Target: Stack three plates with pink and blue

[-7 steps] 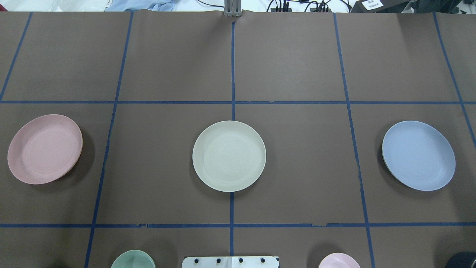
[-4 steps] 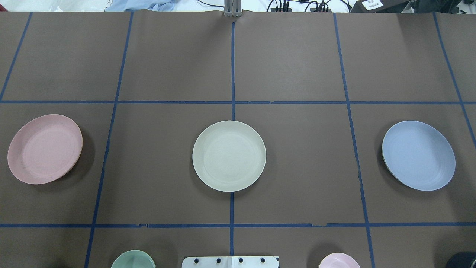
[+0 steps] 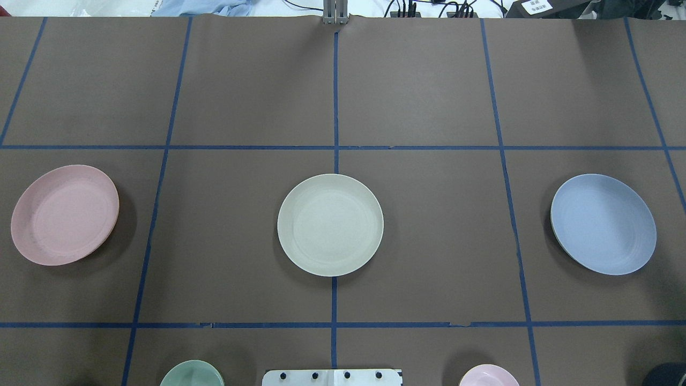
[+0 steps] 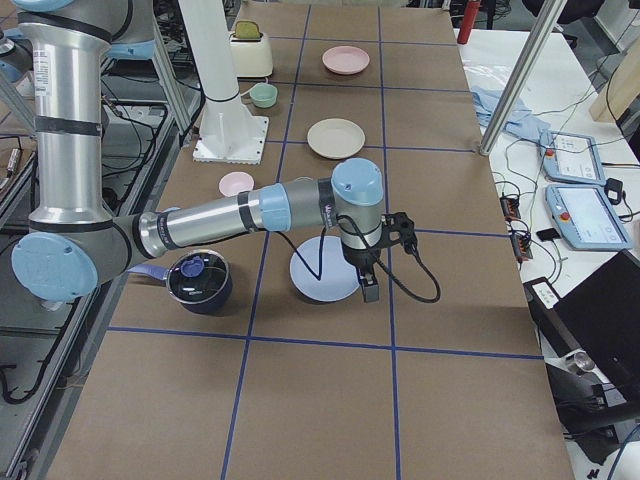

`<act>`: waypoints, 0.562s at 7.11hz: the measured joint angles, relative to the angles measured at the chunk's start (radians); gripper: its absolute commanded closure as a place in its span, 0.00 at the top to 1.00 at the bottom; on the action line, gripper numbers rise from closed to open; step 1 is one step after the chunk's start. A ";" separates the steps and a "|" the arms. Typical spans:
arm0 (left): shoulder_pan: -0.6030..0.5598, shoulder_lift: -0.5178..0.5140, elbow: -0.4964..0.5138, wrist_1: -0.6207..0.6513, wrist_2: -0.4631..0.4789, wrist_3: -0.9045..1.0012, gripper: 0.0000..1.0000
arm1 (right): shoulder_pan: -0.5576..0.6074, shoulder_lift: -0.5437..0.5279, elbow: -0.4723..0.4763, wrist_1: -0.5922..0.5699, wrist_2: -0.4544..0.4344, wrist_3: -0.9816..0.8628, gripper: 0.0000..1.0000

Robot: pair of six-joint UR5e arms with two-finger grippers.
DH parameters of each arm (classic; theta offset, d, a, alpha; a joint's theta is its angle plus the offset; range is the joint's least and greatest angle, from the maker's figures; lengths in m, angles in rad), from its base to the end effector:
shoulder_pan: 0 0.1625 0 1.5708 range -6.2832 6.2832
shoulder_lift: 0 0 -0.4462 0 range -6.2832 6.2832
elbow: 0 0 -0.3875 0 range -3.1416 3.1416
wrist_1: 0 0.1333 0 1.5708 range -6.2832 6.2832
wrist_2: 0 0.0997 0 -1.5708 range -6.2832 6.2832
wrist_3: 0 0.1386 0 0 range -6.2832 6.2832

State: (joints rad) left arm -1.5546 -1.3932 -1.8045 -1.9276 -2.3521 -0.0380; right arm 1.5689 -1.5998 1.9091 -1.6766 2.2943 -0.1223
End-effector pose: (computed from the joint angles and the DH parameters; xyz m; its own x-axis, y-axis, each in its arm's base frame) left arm -0.0286 -0.4394 0.6301 0.7054 0.2590 -0.6598 0.0120 0.9263 0.3765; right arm 0.0406 -0.4749 0.5721 0.7434 -0.2537 0.6189 0.0933 0.9556 0.2797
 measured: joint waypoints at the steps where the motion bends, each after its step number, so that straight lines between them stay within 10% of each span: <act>1: 0.000 -0.054 0.025 -0.072 0.002 -0.002 1.00 | -0.008 0.029 0.000 0.000 0.008 0.001 1.00; 4: 0.004 -0.167 0.114 -0.221 -0.003 -0.016 1.00 | -0.039 0.059 -0.023 0.064 0.089 0.025 1.00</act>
State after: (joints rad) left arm -1.5509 -1.5606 -1.6910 -2.1490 -2.3554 -0.0538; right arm 1.5298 -1.5405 1.8861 -1.6129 2.3834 -0.0976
